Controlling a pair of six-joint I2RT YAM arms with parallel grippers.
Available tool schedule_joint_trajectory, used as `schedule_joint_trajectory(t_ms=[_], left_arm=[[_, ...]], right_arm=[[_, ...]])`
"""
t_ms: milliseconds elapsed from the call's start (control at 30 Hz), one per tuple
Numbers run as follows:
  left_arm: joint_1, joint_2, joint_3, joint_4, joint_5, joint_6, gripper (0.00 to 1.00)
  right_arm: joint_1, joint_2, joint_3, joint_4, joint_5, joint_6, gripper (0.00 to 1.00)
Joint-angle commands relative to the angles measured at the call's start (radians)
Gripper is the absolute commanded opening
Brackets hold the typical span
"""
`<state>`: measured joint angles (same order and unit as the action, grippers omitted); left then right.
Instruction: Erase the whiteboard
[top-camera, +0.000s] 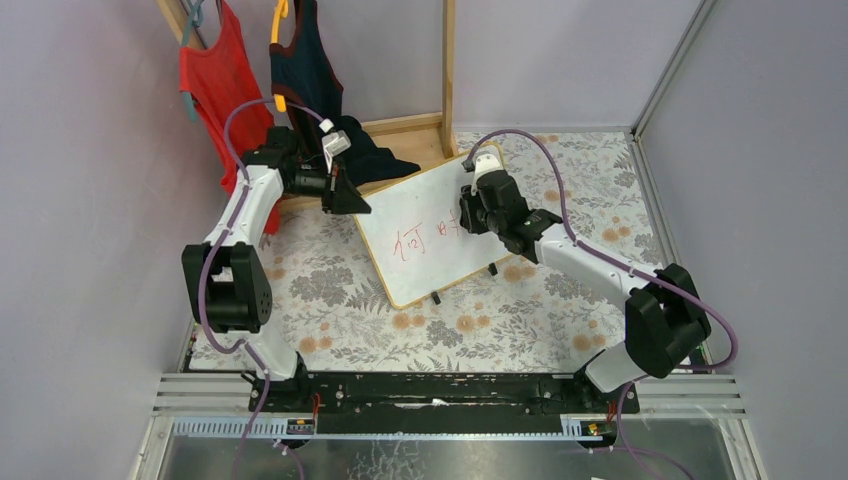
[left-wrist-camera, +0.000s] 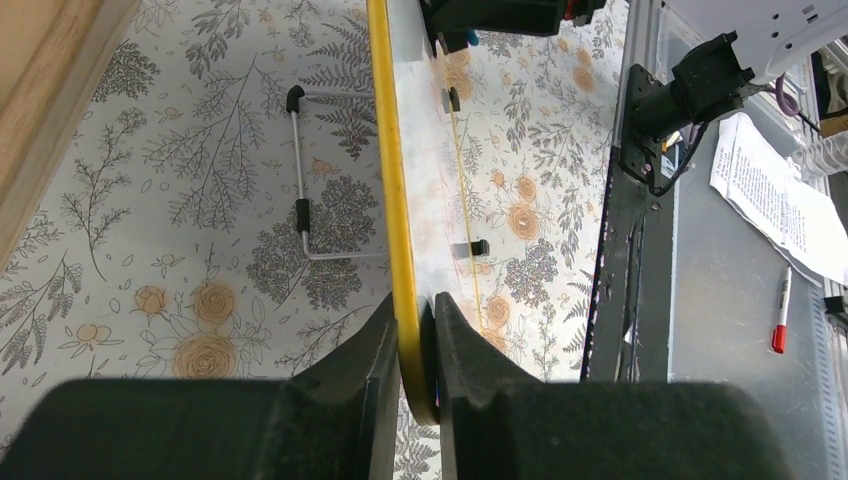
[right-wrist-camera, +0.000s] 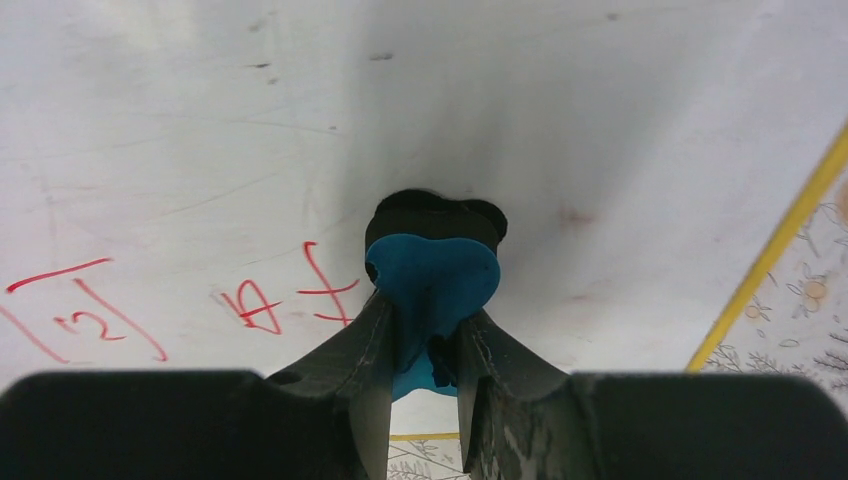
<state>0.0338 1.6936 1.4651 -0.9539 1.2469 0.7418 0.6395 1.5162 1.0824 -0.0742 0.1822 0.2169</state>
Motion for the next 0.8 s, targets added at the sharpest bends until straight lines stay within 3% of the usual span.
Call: schedule_joint_trajectory(t_ms=[0, 467, 767], left_arm=[[-0.035, 0.075, 0.072, -0.094, -0.056, 0.159, 0.00], [-0.078, 0.132, 0.158, -0.169, -0.084, 0.201, 0.00], [-0.077, 0.129, 0.166, -0.188, -0.108, 0.233, 0.00]], right_arm=[[0.022, 0.012, 0.058, 0.044, -0.119, -0.009, 0.00], [0.103, 0.061, 0.096, 0.051, -0.174, 0.019, 0.00], [0.068, 0.058, 0.104, -0.006, 0.020, -0.004, 0.00]])
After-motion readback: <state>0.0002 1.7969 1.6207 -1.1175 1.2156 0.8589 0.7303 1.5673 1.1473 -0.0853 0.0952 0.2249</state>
